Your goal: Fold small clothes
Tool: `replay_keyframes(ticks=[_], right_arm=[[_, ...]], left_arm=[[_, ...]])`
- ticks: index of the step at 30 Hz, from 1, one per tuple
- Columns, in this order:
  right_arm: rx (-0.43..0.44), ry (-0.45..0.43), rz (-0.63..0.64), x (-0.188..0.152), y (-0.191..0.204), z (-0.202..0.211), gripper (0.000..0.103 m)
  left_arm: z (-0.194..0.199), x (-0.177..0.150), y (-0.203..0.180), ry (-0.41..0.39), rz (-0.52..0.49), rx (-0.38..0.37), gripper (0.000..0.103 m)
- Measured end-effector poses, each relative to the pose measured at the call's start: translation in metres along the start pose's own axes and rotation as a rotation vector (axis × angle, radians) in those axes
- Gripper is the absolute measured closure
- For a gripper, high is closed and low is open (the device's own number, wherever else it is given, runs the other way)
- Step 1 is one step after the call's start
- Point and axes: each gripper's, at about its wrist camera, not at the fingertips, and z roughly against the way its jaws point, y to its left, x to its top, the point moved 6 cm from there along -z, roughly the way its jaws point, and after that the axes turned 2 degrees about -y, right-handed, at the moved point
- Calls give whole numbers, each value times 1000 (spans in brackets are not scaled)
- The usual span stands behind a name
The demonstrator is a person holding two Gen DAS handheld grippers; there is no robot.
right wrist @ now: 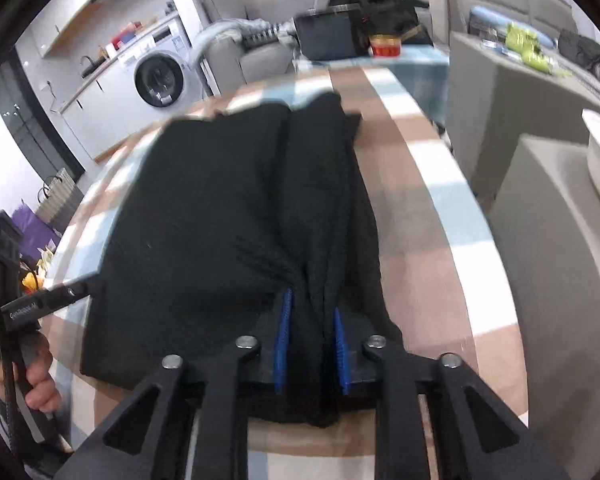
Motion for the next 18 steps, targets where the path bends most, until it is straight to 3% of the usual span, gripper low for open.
replay_keyframes(ticks=[2, 8, 10, 12, 18], right_arm=[[25, -32, -33, 4, -5, 10, 66], [2, -53, -74, 15, -20, 12, 66], [8, -41, -94, 17, -25, 5, 66], [26, -31, -102, 20, -26, -4, 66], [41, 35, -93, 17, -10, -31, 70]], left_arm=[[-3, 3, -1, 3, 5, -2, 47], [-17, 14, -12, 0, -9, 2, 49], [-23, 17, -14, -8, -24, 29, 71], [-25, 17, -14, -18, -33, 41, 83], [-18, 17, -10, -46, -46, 40, 93]])
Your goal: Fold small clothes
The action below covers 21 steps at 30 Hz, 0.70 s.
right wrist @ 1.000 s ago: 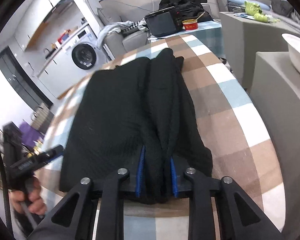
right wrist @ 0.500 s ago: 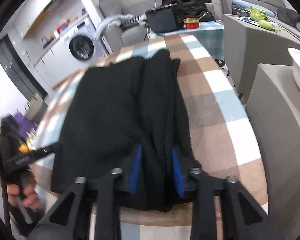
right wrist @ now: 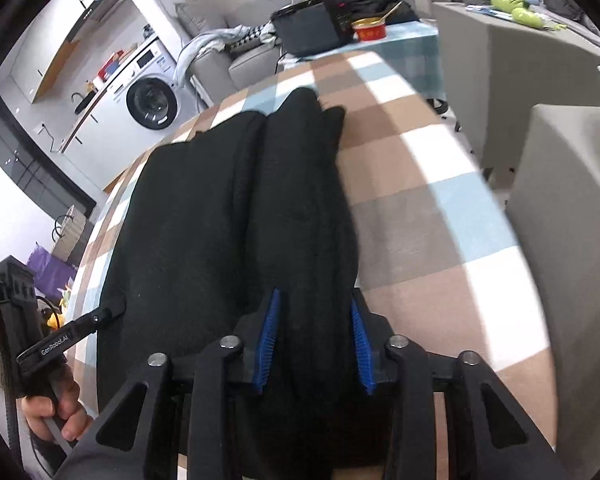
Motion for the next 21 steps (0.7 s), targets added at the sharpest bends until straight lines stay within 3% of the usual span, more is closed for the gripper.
replay_keyframes(ticks=[7, 11, 14, 16, 21], right_arm=[[43, 20, 49, -17, 38, -6, 70], [127, 65, 90, -34, 73, -12, 70], [172, 102, 130, -42, 89, -12, 70], [174, 93, 120, -37, 86, -10, 70], [128, -41, 74, 6, 63, 1, 70]], left_arm=[[28, -7, 32, -33, 35, 44, 93], [55, -14, 65, -60, 60, 115, 93], [64, -16, 80, -46, 74, 111, 92], [69, -15, 85, -50, 69, 118, 84], [81, -10, 90, -85, 64, 157, 64]])
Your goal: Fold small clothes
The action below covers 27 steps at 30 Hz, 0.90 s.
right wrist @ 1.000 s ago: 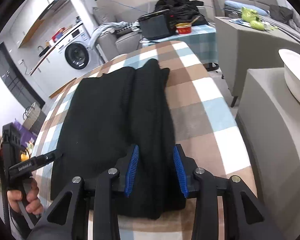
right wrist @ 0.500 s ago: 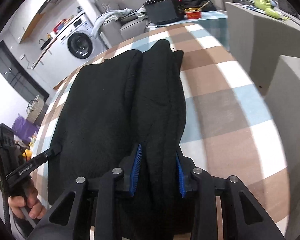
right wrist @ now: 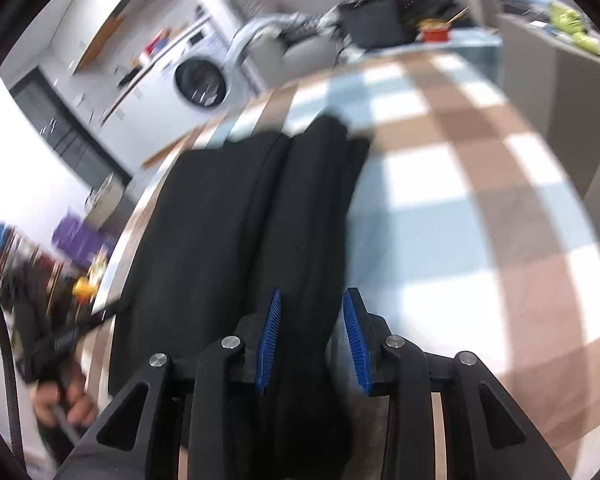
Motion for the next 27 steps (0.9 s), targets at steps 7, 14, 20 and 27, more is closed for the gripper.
replay_keyframes(ticks=[7, 14, 20, 27], right_arm=[[31, 2, 37, 39, 10, -36, 73], [26, 8, 109, 44, 28, -56, 98], [3, -38, 188, 59, 38, -56, 98], [-76, 18, 105, 54, 9, -59, 75]], left_arm=[[5, 4, 0, -15, 25, -21, 46], [1, 3, 0, -3, 44, -19, 46], [-4, 3, -1, 0, 43, -17, 46], [-8, -1, 0, 12, 51, -14, 46]])
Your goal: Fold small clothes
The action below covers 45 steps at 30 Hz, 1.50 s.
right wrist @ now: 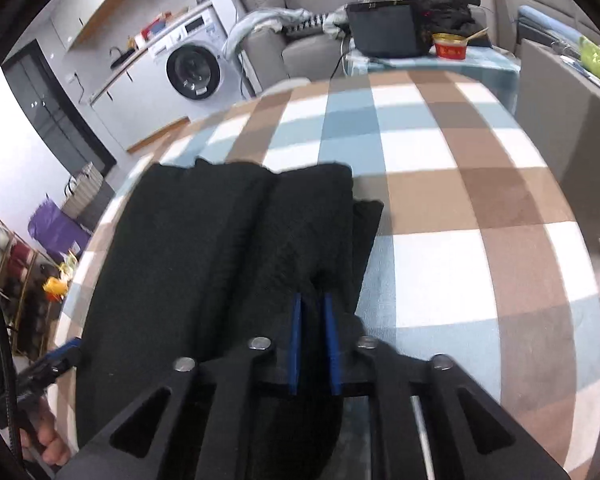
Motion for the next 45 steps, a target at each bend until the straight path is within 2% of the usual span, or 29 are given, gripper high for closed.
replay_keyframes(ticks=[2, 4, 6, 11, 12, 13, 14, 15, 18, 20, 22, 24, 27, 29, 32, 35, 39, 40, 42, 45], right_arm=[[39, -52, 3, 7, 8, 15, 75], [107, -50, 7, 12, 21, 18, 75], [159, -12, 6, 14, 34, 5, 75], [176, 147, -23, 4, 48, -46, 75], [186, 155, -35, 3, 48, -51, 75], [196, 137, -32, 4, 49, -50, 77], [204, 132, -21, 6, 51, -50, 92], [219, 124, -3, 8, 55, -46, 96], [238, 16, 79, 20, 74, -13, 97], [207, -32, 104, 24, 77, 1, 97], [140, -43, 131, 23, 74, 2, 97], [93, 14, 119, 18, 63, -19, 97], [83, 131, 52, 4, 46, -49, 95], [98, 102, 38, 2, 41, -38, 87], [177, 102, 15, -8, 38, -13, 81], [245, 145, -34, -32, 31, 6, 80], [364, 194, -101, -53, 37, 11, 75], [347, 187, -100, -55, 38, 9, 75], [297, 161, -62, -54, 42, 10, 91], [312, 37, 50, -44, 62, 38, 94]], left_arm=[[-1, 0, -1, -2, -2, -4, 46], [-1, 1, -2, -2, -7, -8, 46], [-1, 0, -4, 0, -13, -11, 46], [4, -2, -2, -5, -27, 1, 46], [5, -3, -1, -4, -27, 5, 46], [6, -3, 0, -4, -27, 11, 46], [7, -4, 1, -5, -27, 16, 46], [8, -4, 2, -6, -25, 19, 46], [9, -4, 4, -7, -23, 26, 46], [10, -4, 3, -10, -22, 22, 46], [10, -4, 0, -10, -24, 19, 46], [9, -5, -1, -7, -29, 16, 46], [9, -9, -6, 2, -48, 21, 46], [10, -12, -8, 5, -59, 26, 45], [10, -14, -9, 7, -59, 21, 45], [10, -15, -12, 7, -59, 15, 45], [7, -17, -19, 18, -70, 2, 45], [7, -18, -20, 22, -73, 3, 45], [8, -20, -23, 23, -80, 1, 45], [13, -22, -25, 14, -92, 3, 45]])
